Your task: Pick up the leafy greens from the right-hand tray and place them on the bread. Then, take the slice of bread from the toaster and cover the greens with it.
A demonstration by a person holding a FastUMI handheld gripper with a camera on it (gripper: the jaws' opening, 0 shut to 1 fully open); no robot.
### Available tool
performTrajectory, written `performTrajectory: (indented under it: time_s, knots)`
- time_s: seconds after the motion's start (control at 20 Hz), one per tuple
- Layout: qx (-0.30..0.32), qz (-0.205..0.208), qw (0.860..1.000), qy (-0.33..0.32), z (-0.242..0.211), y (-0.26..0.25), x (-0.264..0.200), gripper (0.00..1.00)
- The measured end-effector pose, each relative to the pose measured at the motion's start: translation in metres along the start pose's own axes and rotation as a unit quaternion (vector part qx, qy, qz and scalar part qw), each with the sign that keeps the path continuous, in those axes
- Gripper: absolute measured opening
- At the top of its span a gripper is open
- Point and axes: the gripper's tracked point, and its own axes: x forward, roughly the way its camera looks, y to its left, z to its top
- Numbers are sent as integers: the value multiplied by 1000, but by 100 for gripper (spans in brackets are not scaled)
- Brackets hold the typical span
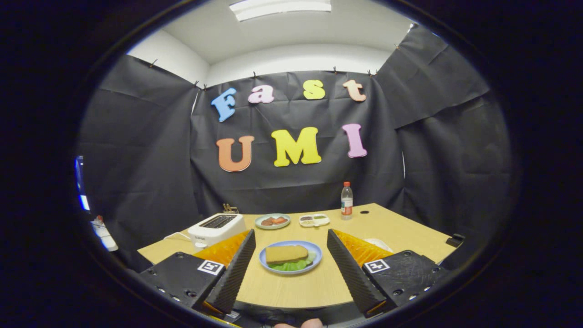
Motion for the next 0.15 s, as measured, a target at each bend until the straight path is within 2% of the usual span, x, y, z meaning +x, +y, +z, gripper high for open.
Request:
performTrajectory:
  time_s: [0.15]
  knots:
    - [-10,-3,1000,-1,0,5,3,95]
